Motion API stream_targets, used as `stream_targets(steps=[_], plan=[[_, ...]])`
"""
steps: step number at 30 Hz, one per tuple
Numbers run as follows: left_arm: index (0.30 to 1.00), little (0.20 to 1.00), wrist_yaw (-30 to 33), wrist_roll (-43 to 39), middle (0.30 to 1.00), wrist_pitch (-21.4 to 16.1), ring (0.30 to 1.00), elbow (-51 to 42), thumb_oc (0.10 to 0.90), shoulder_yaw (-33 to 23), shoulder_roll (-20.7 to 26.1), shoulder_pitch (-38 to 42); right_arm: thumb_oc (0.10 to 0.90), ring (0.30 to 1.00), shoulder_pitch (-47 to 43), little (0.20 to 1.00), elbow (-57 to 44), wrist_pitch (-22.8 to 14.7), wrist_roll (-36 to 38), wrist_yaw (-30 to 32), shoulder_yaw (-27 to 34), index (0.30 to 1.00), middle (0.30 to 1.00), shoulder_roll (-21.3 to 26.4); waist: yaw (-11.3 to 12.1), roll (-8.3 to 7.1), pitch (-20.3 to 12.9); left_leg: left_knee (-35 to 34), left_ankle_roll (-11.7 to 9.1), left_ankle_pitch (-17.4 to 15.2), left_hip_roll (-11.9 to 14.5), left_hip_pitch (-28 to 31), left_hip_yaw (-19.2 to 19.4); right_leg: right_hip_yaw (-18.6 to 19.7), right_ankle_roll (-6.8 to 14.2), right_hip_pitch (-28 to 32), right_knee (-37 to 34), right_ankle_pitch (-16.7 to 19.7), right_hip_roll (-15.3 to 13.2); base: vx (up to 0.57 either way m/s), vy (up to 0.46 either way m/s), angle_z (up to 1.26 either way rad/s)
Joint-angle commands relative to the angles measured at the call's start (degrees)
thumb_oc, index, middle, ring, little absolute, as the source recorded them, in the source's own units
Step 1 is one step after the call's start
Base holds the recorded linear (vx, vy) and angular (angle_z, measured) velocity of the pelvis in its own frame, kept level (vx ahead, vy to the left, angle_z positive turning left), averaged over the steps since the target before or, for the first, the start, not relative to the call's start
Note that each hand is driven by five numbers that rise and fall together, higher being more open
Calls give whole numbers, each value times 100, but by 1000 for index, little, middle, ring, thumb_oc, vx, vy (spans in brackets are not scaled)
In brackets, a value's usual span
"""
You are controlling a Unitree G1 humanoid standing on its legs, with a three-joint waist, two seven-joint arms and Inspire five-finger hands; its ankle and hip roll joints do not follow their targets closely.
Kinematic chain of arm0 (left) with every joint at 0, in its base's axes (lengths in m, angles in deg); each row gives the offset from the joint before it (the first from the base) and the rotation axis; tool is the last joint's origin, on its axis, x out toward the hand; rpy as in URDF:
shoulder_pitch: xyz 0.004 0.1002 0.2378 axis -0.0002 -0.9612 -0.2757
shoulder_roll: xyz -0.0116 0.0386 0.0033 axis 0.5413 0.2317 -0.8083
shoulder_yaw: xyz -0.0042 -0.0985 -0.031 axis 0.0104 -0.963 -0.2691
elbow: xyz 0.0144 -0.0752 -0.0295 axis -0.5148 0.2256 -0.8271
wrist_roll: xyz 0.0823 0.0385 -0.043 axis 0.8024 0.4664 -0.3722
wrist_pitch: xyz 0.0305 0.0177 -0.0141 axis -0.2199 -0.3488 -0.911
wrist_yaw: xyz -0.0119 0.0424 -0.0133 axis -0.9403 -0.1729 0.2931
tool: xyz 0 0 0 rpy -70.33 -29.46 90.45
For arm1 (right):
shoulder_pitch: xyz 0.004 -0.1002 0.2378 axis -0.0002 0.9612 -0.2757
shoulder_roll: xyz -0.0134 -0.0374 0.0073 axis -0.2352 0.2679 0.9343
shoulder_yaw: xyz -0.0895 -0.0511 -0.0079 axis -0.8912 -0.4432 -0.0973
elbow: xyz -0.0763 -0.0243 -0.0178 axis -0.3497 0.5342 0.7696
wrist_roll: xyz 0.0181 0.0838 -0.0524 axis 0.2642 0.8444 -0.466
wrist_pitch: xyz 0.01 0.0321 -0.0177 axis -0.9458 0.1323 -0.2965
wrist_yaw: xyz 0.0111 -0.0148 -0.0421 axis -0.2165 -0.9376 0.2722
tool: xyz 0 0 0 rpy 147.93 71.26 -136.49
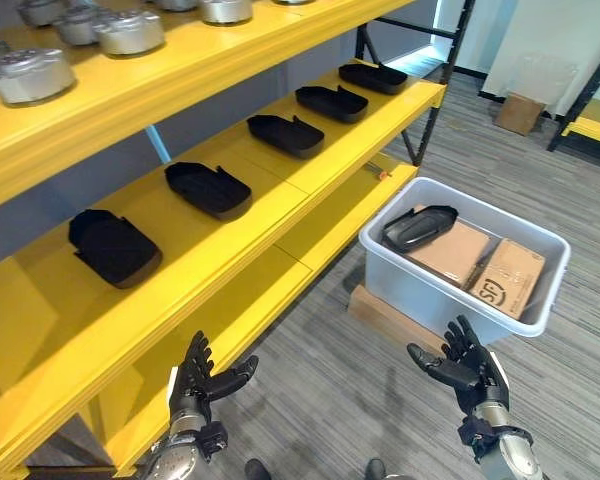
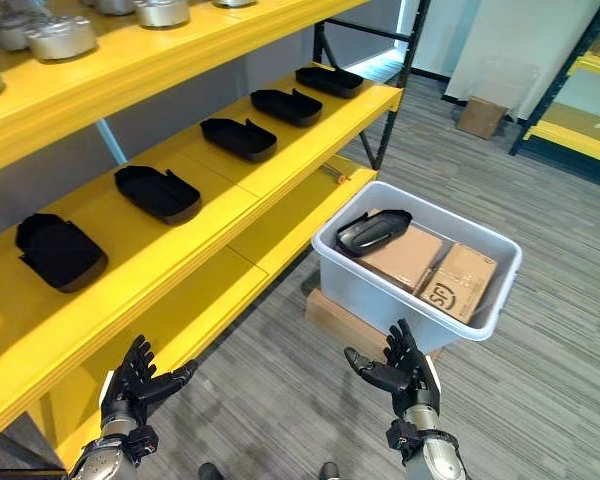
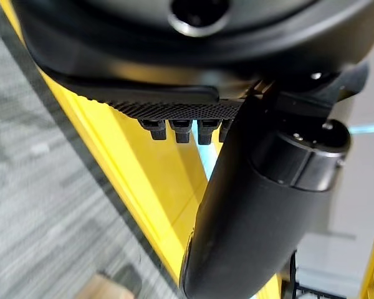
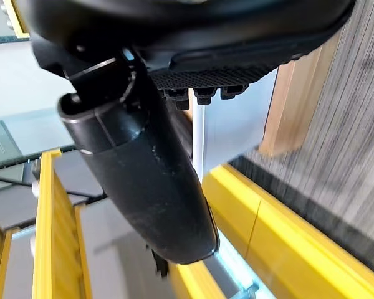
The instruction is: Move parts from the plastic box to the shelf.
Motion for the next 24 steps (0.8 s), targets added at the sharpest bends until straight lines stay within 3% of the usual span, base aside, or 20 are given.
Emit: stream_targets(steps=[1, 2, 3, 4, 6, 8, 10, 12, 14, 19, 24], plan=[[1000, 1000, -144, 21, 1000, -481, 1000, -325, 900, -359, 376, 674, 900, 1000, -553, 1000, -431, -560, 49, -83, 437, 1000, 1000, 367, 231, -353, 407, 1161, 30, -236, -82, -294, -1861, 380, 9, 87, -240, -145, 6, -38, -228, -87], [1000, 1000, -148, 5, 1000, -483, 1000, -357, 900, -386, 353, 635, 900, 1000, -583, 1000, -386, -537, 35, -97, 416, 1000, 1000, 396, 300, -405, 408, 1341, 120, -386, -301, -462, -2238, 471, 3, 62, -232, -135, -19, -29, -135, -127], [1000, 1000, -127, -18, 1000, -487, 1000, -399, 900, -466, 310, 590, 900, 1000, -632, 1000, -325, -514, 19, -113, 369, 1000, 1000, 424, 465, -482, 414, 1403, 221, -668, -825, -686, -2837, 642, 3, 51, -249, -122, -39, 111, -120, -129], [1000, 1000, -145, -40, 1000, -480, 1000, -440, 900, -505, 235, 499, 900, 1000, -669, 1000, -247, -460, 80, -140, 369, 1000, 1000, 419, 551, -504, 429, 1314, 266, -831, -1152, -882, -3122, 831, 5, 123, -290, -139, 2, 101, -80, -66], [1000, 1000, -152, -38, 1000, -475, 1000, -432, 900, -508, 220, 485, 900, 1000, -666, 1000, -198, -453, 132, -144, 396, 1000, 1000, 416, 540, -478, 434, 1184, 257, -746, -1238, -1063, -3095, 835, -1, 175, -325, -162, 6, 105, -15, -46], [1000, 1000, -151, 15, 1000, -467, 1000, -317, 900, -475, 249, 473, 900, 1000, -653, 1000, -141, -441, 140, -177, 425, 1000, 1000, 458, 618, -378, 534, 768, 215, -231, -1338, -1443, -3001, 865, -21, 310, -333, -172, 140, 138, 33, -2], [1000, 1000, -130, 20, 1000, -456, 1000, -254, 900, -518, 268, 505, 900, 1000, -758, 1000, -67, -480, 105, -129, 405, 1000, 1000, 443, 760, -310, 655, 524, 157, -71, -1521, -1672, -3270, 1078, -63, 376, -206, -271, 275, 120, 51, -23], [1000, 1000, -113, -39, 1000, -467, 1000, -243, 900, -554, 188, 410, 900, 1000, -737, 1000, 2, -446, 122, -131, 407, 1000, 1000, 365, 782, -209, 658, 345, 174, -17, -1491, -1453, -3568, 1367, -87, 494, -62, -429, 434, 153, 122, -97], [1000, 1000, -100, -52, 1000, -475, 1000, -239, 900, -502, 112, 369, 900, 1000, -548, 1000, -57, -440, 120, -156, 504, 1000, 1000, 247, 701, -216, 516, 312, 162, -55, -1420, -1179, -3454, 1377, -61, 695, -148, -493, 366, 216, 198, -149], [1000, 1000, -51, -103, 1000, -452, 1000, -258, 900, -374, 288, 508, 900, 1000, -601, 1000, -154, -416, 2, -9, 578, 1000, 1000, 121, 559, -400, 191, 411, 349, -424, -1424, -798, -3015, 1543, 118, 961, -312, -458, 11, 218, 196, -56], [1000, 1000, -17, -134, 1000, -403, 1000, -230, 900, -419, 325, 457, 900, 1000, -602, 1000, -136, -333, 5, -41, 522, 1000, 1000, 86, 544, -505, 94, 481, 475, -619, -1467, -742, -2884, 1597, 221, 930, -309, -418, -103, 84, 86, -3]])
